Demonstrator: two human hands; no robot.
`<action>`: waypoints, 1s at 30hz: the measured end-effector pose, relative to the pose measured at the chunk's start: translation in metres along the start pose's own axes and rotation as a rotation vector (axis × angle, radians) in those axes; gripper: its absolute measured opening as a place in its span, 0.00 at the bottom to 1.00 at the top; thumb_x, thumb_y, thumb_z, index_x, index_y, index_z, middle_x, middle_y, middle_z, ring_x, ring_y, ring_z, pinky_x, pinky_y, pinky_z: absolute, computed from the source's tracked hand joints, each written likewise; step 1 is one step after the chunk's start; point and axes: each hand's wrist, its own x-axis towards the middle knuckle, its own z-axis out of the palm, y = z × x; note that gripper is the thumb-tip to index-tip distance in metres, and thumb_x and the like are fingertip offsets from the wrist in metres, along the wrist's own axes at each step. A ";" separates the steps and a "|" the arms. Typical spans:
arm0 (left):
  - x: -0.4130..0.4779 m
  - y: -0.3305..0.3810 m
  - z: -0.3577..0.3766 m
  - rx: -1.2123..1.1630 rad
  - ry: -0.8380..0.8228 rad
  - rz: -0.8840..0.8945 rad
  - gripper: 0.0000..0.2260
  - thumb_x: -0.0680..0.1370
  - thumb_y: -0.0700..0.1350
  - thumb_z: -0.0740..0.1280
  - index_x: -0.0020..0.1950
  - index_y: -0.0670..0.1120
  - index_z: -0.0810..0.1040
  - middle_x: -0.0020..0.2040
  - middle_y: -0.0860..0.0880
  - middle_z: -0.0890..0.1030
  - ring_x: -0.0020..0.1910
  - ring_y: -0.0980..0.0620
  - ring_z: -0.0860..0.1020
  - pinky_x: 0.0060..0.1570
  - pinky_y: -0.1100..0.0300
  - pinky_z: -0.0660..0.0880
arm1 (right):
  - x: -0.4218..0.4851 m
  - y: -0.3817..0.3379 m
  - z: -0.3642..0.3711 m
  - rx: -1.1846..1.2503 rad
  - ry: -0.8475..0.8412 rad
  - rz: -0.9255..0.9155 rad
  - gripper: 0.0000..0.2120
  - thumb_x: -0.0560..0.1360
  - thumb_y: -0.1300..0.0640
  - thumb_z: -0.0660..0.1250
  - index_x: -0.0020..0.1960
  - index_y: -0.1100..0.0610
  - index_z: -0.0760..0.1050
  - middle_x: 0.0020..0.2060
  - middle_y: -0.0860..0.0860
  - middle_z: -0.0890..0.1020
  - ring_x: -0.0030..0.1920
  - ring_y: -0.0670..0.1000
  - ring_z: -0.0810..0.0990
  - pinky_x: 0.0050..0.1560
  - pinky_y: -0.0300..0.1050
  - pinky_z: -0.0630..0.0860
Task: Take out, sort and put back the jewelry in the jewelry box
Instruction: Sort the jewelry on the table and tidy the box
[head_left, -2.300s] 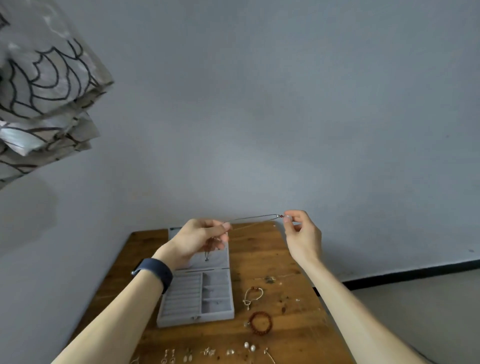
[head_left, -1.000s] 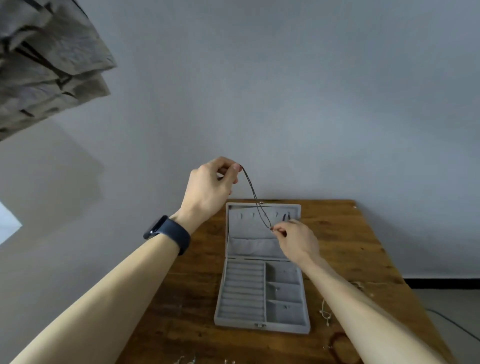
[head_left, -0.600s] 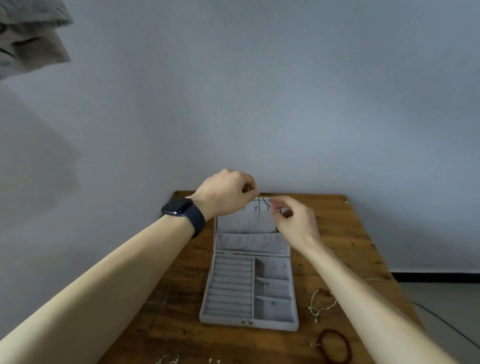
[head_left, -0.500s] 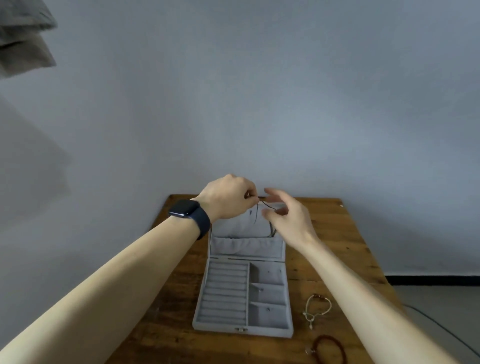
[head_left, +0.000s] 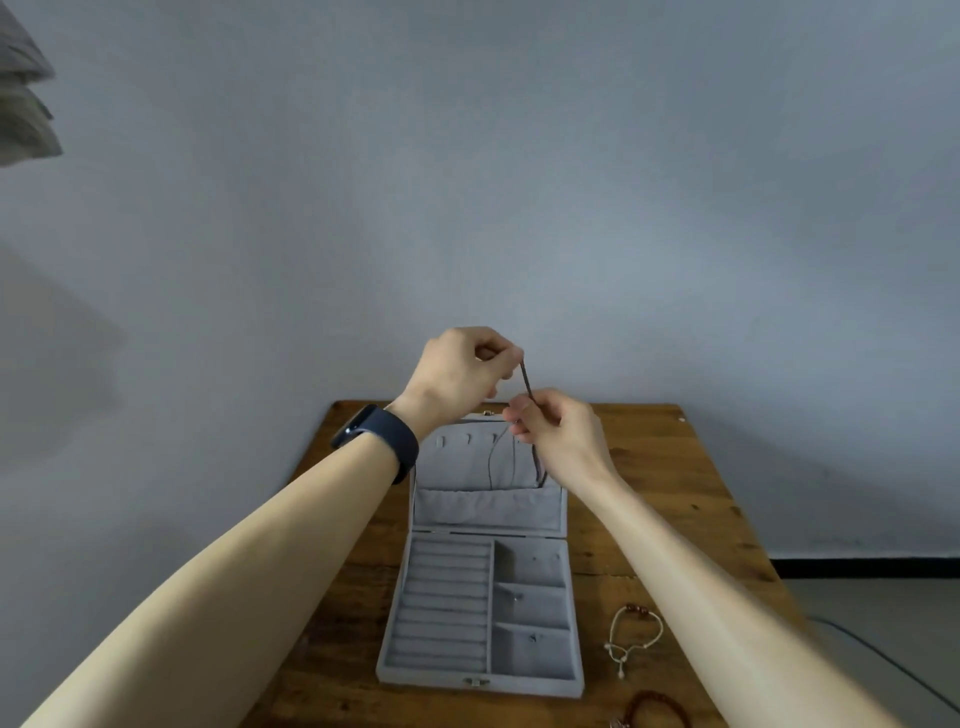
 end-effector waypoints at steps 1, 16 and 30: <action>-0.003 -0.005 0.001 0.008 0.002 -0.010 0.07 0.80 0.50 0.68 0.48 0.48 0.84 0.41 0.53 0.85 0.33 0.56 0.81 0.34 0.67 0.77 | 0.000 0.006 0.000 -0.051 0.006 -0.012 0.09 0.81 0.51 0.65 0.47 0.50 0.83 0.40 0.45 0.86 0.42 0.44 0.84 0.50 0.42 0.80; -0.069 -0.097 0.064 0.290 -0.142 -0.347 0.13 0.81 0.53 0.64 0.65 0.53 0.77 0.53 0.51 0.84 0.51 0.51 0.82 0.52 0.50 0.82 | -0.017 0.048 0.006 -0.337 0.025 -0.038 0.08 0.78 0.53 0.70 0.56 0.51 0.85 0.47 0.45 0.86 0.49 0.44 0.82 0.50 0.32 0.75; -0.061 -0.082 0.080 0.489 -0.254 -0.222 0.13 0.84 0.50 0.57 0.60 0.49 0.79 0.50 0.45 0.82 0.48 0.43 0.81 0.48 0.50 0.79 | -0.013 0.051 -0.018 -0.640 0.172 -0.019 0.09 0.79 0.49 0.69 0.52 0.50 0.85 0.48 0.49 0.86 0.50 0.53 0.82 0.46 0.41 0.72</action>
